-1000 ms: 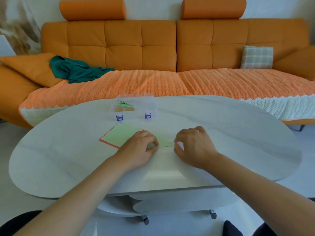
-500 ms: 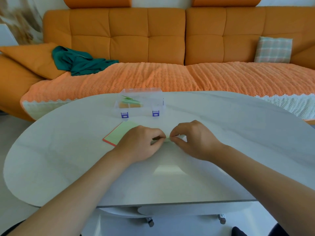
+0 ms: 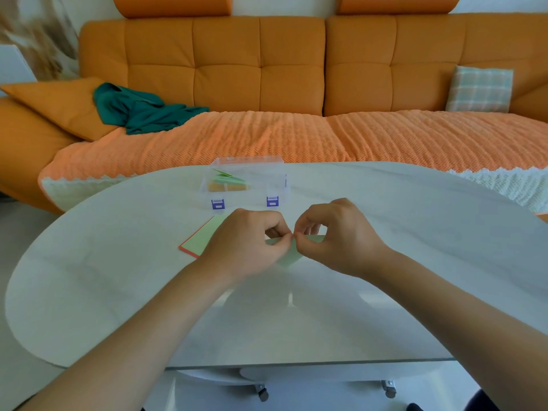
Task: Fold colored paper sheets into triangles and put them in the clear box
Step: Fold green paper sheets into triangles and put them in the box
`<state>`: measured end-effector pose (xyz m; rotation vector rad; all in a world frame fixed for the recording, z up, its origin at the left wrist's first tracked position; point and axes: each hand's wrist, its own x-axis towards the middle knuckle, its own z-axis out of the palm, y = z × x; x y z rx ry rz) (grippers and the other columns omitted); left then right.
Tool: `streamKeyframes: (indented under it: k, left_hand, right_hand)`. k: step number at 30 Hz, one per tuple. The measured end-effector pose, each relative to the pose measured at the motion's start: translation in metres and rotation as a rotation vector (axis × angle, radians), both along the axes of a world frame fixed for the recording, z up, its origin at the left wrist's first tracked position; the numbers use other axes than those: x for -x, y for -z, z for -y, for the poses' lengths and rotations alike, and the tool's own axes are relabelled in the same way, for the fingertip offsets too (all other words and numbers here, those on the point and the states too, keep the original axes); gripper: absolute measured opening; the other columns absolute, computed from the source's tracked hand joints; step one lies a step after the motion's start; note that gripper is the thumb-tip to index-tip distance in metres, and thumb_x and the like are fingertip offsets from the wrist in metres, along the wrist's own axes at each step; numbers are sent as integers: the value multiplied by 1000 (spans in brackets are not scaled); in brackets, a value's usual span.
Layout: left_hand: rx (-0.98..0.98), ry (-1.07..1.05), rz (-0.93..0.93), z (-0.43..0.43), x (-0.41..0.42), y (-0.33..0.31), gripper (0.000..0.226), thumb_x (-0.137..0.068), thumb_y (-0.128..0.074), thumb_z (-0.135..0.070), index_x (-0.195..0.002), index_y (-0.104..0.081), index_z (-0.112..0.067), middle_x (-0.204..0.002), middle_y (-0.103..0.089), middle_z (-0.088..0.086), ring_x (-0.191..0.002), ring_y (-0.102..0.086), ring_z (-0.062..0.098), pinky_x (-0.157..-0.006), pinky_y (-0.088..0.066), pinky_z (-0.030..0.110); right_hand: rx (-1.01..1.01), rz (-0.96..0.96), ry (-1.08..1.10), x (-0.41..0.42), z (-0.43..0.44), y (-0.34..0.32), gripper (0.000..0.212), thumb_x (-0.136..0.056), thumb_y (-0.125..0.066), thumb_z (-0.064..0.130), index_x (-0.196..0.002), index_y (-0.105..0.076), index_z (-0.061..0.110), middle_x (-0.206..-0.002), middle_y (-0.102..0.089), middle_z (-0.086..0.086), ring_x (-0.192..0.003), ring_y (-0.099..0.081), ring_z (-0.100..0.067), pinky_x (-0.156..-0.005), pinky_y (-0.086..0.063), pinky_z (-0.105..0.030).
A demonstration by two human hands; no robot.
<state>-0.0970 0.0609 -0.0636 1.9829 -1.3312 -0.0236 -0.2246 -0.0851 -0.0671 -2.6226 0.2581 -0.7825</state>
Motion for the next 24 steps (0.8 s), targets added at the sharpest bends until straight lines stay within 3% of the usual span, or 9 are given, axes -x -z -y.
streamKeyframes:
  k: [3,6,9,12,15,19,24]
  left_hand:
    - [-9,-12,29,-3,-4,-7,13,-82,-71,-22,-71,-69,-28,-77,-72,-14,-56,-56,-7,-55,-42,17]
    - [-13,-39,52,-7,-15,-12,17,-85,-68,-21,-70,-65,-28,-80,-72,-17,-46,-54,-6,-50,-40,21]
    - [10,-43,83,-10,-21,-12,11,-84,-64,-29,-73,-65,-29,-82,-68,-28,-49,-64,12,-54,-52,29]
    - [29,-49,102,-9,-15,-9,12,-85,-68,-25,-74,-68,-28,-80,-70,-24,-53,-61,2,-55,-52,27]
    - [75,-23,144,-4,-5,-6,8,-85,-69,-23,-78,-70,-27,-80,-72,-18,-69,-63,-1,-66,-54,31]
    - [93,-56,153,3,5,-3,6,-85,-66,-30,-83,-72,-29,-79,-71,-18,-76,-66,4,-67,-55,33]
    - [92,-38,221,7,9,-7,16,-82,-61,-37,-80,-74,-29,-74,-72,-14,-67,-67,11,-60,-55,33]
  right_hand:
    - [29,5,42,5,11,-3,8,-76,-65,31,-72,-70,27,-69,-68,16,-64,-63,-3,-78,-47,-25]
    - [0,-2,79,12,30,-3,5,-76,-67,25,-71,-70,26,-68,-68,14,-61,-64,-6,-68,-51,-25]
    - [32,5,156,17,43,0,6,-75,-68,22,-70,-68,26,-67,-66,16,-60,-63,-6,-64,-50,-25]
    - [-34,48,141,18,41,-1,5,-80,-64,26,-80,-69,26,-76,-68,15,-69,-65,-4,-68,-52,-25]
    - [-27,48,5,10,27,-2,20,-84,-63,39,-98,-72,28,-92,-70,19,-81,-64,-1,-81,-46,-22]
    - [86,74,-12,2,19,5,17,-89,-64,39,-87,-75,26,-83,-73,17,-68,-62,-2,-81,-44,-34]
    - [143,105,-36,1,18,5,12,-88,-67,33,-84,-78,27,-83,-75,17,-64,-61,-4,-78,-38,-29]
